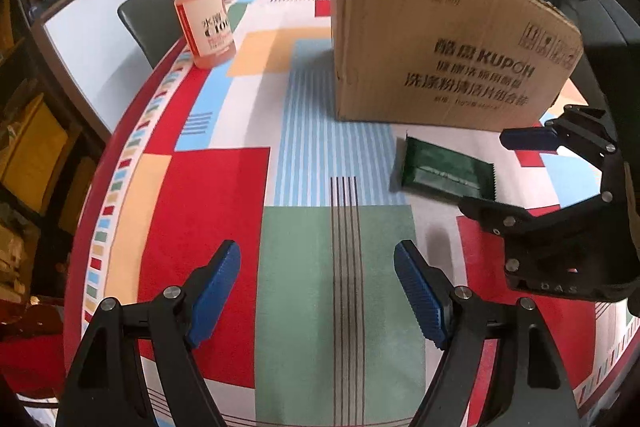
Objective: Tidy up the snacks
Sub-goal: 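Grasp the dark green pack with the right gripper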
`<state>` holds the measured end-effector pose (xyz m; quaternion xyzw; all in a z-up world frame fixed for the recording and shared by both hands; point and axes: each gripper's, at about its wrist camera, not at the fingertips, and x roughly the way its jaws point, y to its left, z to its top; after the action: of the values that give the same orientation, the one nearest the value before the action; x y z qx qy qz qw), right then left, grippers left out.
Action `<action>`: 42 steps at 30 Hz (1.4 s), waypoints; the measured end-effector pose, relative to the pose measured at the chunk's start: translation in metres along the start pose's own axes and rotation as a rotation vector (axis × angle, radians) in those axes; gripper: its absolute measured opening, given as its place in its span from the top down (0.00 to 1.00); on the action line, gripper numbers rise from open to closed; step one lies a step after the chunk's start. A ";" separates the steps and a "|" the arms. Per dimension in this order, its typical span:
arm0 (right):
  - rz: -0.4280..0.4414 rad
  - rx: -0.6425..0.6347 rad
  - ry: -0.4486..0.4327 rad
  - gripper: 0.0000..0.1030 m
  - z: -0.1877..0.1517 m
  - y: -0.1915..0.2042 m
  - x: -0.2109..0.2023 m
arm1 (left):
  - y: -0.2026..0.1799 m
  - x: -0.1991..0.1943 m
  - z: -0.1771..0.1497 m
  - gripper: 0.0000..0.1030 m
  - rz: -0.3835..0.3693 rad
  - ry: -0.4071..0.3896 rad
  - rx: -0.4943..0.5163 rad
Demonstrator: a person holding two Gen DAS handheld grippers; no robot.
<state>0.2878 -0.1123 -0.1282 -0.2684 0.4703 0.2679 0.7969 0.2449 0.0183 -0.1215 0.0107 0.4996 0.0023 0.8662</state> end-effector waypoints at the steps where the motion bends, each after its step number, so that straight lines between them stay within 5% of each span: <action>1: 0.000 0.000 0.006 0.32 0.001 -0.001 0.004 | 0.000 0.002 0.000 0.23 -0.001 0.006 -0.003; 21: 0.104 0.103 0.019 0.33 0.029 -0.005 0.051 | 0.010 0.025 0.012 0.23 0.014 0.028 -0.063; 27: 0.134 0.124 0.001 0.55 0.024 -0.003 0.047 | 0.009 0.025 0.012 0.23 0.013 0.024 -0.062; 42: 0.129 0.210 -0.052 0.57 0.001 -0.012 0.016 | 0.007 0.007 0.012 0.23 0.013 -0.021 -0.056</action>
<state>0.3035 -0.1174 -0.1404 -0.1457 0.4910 0.2750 0.8137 0.2595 0.0254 -0.1215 -0.0103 0.4901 0.0217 0.8713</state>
